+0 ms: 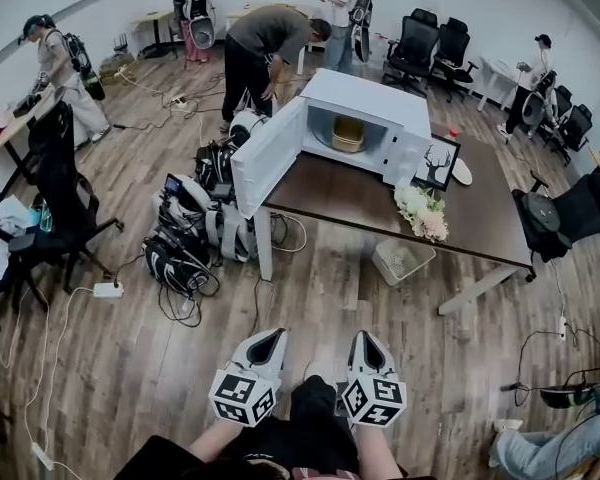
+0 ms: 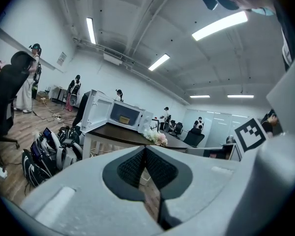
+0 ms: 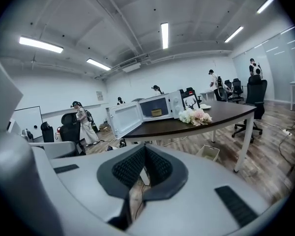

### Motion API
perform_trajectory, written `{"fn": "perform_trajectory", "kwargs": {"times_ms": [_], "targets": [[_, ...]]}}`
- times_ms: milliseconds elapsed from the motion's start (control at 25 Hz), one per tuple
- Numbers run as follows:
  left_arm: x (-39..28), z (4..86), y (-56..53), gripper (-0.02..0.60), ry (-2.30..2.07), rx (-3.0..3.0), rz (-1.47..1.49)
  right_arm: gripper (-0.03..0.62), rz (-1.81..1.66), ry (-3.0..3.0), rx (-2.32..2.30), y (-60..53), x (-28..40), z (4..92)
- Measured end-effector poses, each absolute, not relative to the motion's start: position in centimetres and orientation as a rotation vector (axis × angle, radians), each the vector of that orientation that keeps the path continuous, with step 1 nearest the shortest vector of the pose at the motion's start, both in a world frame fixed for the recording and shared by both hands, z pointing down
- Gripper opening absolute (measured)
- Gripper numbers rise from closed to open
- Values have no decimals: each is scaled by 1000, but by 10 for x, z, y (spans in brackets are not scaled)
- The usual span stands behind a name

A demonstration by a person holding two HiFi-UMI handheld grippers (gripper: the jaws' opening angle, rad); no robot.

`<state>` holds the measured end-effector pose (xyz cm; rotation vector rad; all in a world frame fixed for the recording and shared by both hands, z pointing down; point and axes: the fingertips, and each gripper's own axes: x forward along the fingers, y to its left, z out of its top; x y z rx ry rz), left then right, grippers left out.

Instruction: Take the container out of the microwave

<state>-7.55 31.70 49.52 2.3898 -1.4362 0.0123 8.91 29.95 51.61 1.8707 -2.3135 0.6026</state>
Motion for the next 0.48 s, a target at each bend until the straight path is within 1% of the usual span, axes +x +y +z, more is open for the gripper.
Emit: {"fn": "perform_trajectory", "kwargs": {"times_ms": [480], "targets": [[-39,485,197,9,-1599,2308,-22,8,584,-2390,1691,163,115,518]]}}
